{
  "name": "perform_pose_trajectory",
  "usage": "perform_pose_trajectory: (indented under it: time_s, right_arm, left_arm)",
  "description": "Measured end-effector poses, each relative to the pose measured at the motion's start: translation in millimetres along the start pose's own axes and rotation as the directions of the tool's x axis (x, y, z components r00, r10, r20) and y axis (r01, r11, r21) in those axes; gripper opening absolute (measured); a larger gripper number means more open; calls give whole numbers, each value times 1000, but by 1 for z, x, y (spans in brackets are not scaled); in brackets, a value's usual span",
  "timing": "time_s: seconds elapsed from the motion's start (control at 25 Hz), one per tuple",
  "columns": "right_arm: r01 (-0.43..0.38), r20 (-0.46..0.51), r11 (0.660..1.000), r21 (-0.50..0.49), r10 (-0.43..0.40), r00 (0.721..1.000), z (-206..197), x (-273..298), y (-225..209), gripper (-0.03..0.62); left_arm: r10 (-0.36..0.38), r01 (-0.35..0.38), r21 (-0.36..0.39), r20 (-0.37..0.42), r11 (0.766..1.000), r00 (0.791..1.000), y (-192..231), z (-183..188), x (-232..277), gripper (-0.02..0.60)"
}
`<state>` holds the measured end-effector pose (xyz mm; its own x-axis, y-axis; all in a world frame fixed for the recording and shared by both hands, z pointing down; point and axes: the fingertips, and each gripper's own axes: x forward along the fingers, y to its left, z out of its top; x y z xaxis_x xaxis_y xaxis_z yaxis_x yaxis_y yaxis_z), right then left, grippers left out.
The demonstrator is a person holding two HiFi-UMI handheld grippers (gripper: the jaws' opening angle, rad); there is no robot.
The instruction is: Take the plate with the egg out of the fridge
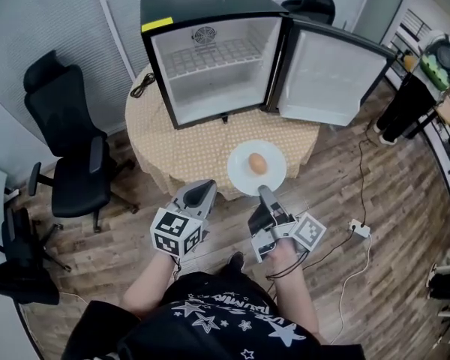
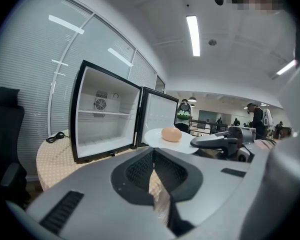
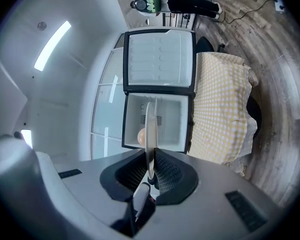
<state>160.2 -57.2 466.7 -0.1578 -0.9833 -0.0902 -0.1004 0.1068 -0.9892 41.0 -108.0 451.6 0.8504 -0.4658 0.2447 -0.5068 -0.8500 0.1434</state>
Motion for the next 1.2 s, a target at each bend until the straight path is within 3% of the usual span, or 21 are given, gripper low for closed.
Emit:
perform_pose_trajectory:
  time_s: [0.4, 0.72, 1.2]
  right_arm:
    - [0, 43, 1000, 4, 0, 999, -62, -21, 12, 52]
    - [5, 92, 1000, -15, -4, 996, -136, -59, 22, 52]
    - [31, 125, 999, -30, -27, 992, -206, -90, 36, 52]
  left_arm:
    - [-15, 15, 0, 11, 1000, 1000, 12, -14, -68, 8]
    - [-63, 63, 1, 10, 998, 998, 13, -39, -148, 8]
    - [-147, 147, 20, -12, 989, 989, 6, -55, -211, 8]
